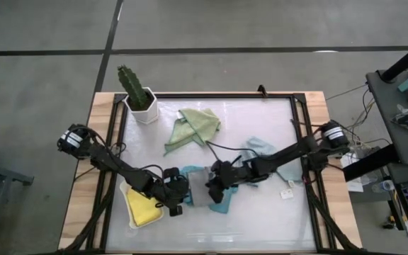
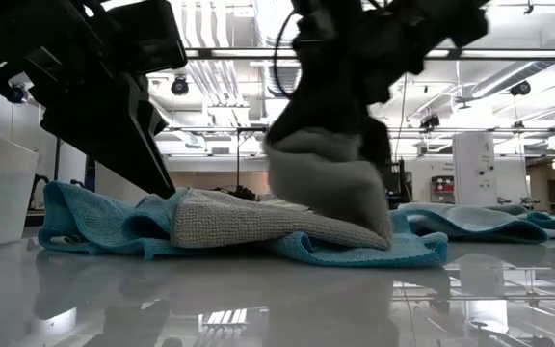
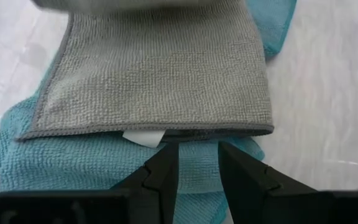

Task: Fold microfiber towels
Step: Fold the gray microfiber towel

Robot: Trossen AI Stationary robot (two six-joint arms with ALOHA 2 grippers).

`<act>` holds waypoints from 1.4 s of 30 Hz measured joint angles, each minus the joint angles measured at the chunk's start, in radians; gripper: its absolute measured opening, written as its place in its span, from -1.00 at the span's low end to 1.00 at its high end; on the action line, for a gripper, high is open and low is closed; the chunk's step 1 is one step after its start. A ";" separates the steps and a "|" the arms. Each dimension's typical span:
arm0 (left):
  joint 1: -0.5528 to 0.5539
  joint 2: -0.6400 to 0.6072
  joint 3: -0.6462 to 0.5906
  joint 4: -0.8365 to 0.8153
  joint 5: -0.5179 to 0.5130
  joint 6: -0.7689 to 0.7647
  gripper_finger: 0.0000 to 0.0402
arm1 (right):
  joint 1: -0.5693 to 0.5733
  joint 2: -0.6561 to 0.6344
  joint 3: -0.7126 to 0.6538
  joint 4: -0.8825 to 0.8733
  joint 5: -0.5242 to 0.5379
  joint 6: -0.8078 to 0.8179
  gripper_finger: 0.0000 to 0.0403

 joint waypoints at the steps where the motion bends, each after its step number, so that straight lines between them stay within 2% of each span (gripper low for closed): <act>1: 0.000 0.000 0.000 0.001 -0.005 0.000 -0.52 | 0.000 0.020 0.020 0.000 0.000 -0.008 -0.96; 7: 0.000 0.000 0.000 0.007 -0.020 0.001 -0.52 | -0.007 0.108 0.125 -0.070 -0.003 -0.060 -0.95; 11: 0.000 0.000 0.000 0.008 -0.020 0.001 -0.52 | -0.015 0.137 0.177 -0.139 0.000 -0.085 -0.86; 22: 0.000 0.000 0.000 0.031 -0.021 0.004 -0.52 | -0.014 0.147 0.184 -0.123 0.000 -0.131 -0.17; 28: 0.000 0.000 0.000 0.034 -0.021 -0.001 -0.52 | -0.006 0.147 0.184 -0.053 -0.001 -0.163 0.08; 37: -0.001 0.001 0.000 0.036 -0.021 -0.003 -0.52 | 0.017 0.106 0.183 -0.052 -0.001 -0.345 0.17; 42: -0.001 0.001 0.000 0.037 -0.021 -0.004 -0.52 | 0.033 0.034 0.183 -0.190 0.006 -0.441 0.12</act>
